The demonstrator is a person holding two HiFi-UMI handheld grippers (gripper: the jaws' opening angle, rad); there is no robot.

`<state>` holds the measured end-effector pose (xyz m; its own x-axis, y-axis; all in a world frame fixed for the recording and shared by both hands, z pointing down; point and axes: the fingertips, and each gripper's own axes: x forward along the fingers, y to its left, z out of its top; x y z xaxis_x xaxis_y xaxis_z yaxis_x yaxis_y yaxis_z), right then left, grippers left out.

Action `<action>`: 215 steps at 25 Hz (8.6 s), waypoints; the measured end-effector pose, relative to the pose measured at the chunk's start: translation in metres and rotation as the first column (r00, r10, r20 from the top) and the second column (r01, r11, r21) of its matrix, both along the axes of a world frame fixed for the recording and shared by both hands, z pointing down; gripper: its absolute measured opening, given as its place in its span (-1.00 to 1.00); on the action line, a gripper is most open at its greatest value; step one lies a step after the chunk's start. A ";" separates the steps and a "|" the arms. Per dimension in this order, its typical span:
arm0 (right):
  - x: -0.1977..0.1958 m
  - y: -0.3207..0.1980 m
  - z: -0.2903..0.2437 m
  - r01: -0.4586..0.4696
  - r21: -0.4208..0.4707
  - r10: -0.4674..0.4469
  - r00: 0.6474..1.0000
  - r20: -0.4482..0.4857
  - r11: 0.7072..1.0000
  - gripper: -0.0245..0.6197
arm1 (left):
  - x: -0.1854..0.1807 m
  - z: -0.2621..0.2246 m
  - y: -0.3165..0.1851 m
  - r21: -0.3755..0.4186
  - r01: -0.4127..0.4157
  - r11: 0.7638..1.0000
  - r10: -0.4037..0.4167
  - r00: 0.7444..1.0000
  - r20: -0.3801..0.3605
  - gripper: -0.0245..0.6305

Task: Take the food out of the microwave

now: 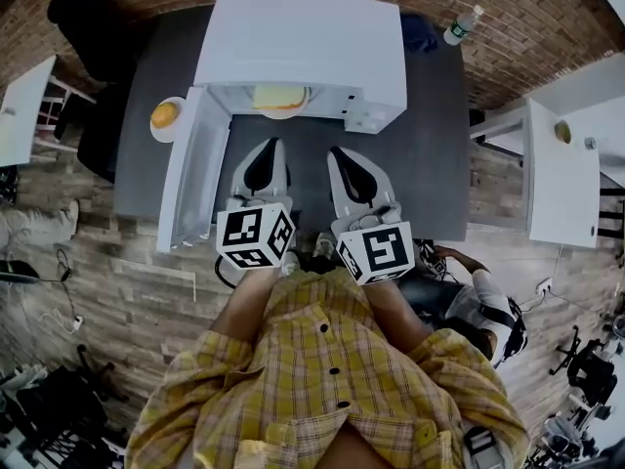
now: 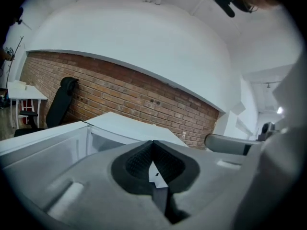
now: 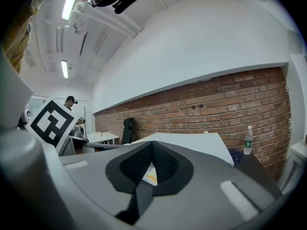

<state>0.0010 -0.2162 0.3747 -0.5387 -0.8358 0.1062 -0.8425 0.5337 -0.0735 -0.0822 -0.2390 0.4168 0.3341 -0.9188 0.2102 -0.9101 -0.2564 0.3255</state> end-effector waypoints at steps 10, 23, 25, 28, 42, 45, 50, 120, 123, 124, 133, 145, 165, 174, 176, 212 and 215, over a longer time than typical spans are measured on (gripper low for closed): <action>0.006 -0.010 0.019 0.013 -0.035 -0.013 1.000 -0.008 0.999 -0.91 | 0.000 0.057 -0.036 -0.128 0.029 0.991 -0.053 0.981 -0.187 -0.85; 0.018 -0.017 0.032 0.007 -0.064 -0.008 1.000 -0.019 0.998 -0.91 | -0.012 0.150 -0.071 -0.352 0.012 0.936 -0.221 0.799 -0.560 -0.71; 0.020 -0.017 0.035 0.005 -0.070 -0.006 1.000 -0.019 0.998 -0.91 | -0.014 0.165 -0.077 -0.391 0.004 0.921 -0.267 0.738 -0.620 -0.70; 0.024 -0.017 0.037 0.006 -0.077 -0.008 1.000 -0.024 0.997 -0.91 | -0.017 0.184 -0.086 -0.424 0.002 0.905 -0.327 0.640 -0.695 -0.70; 0.036 -0.022 0.049 -0.004 -0.110 0.002 1.000 -0.017 0.994 -0.91 | -0.029 0.245 -0.107 -0.493 0.027 0.870 -0.472 0.335 -0.815 -0.57; 0.035 -0.023 0.051 0.000 -0.120 -0.002 1.000 -0.013 0.993 -0.91 | -0.032 0.251 -0.110 -0.492 0.046 0.869 -0.482 0.297 -0.824 -0.56; 0.035 -0.025 0.051 0.004 -0.134 -0.002 1.000 0.010 0.991 -0.91 | -0.033 0.256 -0.119 -0.474 0.058 0.878 -0.473 0.255 -0.844 -0.55; 0.030 0.016 0.042 -0.057 -0.098 0.056 0.998 -0.014 0.994 -0.91 | -0.035 0.203 -0.066 -0.415 0.057 0.908 -0.410 0.322 -0.853 -0.89; 0.030 0.024 0.041 -0.080 -0.093 0.077 0.997 -0.029 0.993 -0.91 | -0.035 0.190 -0.051 -0.403 0.047 0.914 -0.396 0.324 -0.859 -0.89; 0.030 0.027 0.041 -0.087 -0.090 0.085 0.996 -0.031 0.992 -0.91 | -0.035 0.185 -0.046 -0.399 0.044 0.916 -0.391 0.323 -0.862 -0.89; 0.023 0.043 0.032 -0.089 -0.068 0.089 0.996 -0.005 0.994 -0.91 | -0.036 0.146 -0.007 -0.378 0.041 0.925 -0.368 0.344 -0.864 -0.89; 0.009 0.051 0.027 -0.082 -0.057 0.083 0.996 0.016 0.995 -0.91 | -0.043 0.092 0.030 -0.352 0.050 0.935 -0.347 0.349 -0.870 -0.89; 0.008 0.065 0.006 -0.089 -0.013 0.090 0.996 0.029 0.996 -0.91 | -0.039 0.015 0.066 -0.291 0.039 0.956 -0.288 0.318 -0.903 -0.89; 0.015 0.074 0.000 -0.094 -0.005 0.094 0.995 0.033 0.996 -0.91 | -0.024 -0.011 0.081 -0.262 0.013 0.965 -0.256 0.268 -0.929 -0.89; 0.016 0.076 -0.002 -0.093 -0.001 0.093 0.995 0.034 0.996 -0.91 | -0.023 -0.015 0.084 -0.256 0.013 0.967 -0.250 0.271 -0.929 -0.89; 0.016 0.093 -0.008 -0.078 0.018 0.078 0.997 0.020 0.997 -0.92 | -0.018 -0.020 0.114 -0.247 0.013 0.969 -0.240 0.298 -0.924 -0.89; 0.017 0.095 -0.006 -0.077 0.015 0.077 0.997 0.022 0.997 -0.92 | -0.015 -0.024 0.114 -0.227 0.010 0.974 -0.219 0.296 -0.930 -0.89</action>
<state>0.0185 -0.1213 0.3683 -0.4747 -0.8764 0.0816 -0.8794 0.4685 -0.0843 -0.0970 -0.1246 0.3931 0.2906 -0.9560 -0.0413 0.0389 -0.0314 0.9988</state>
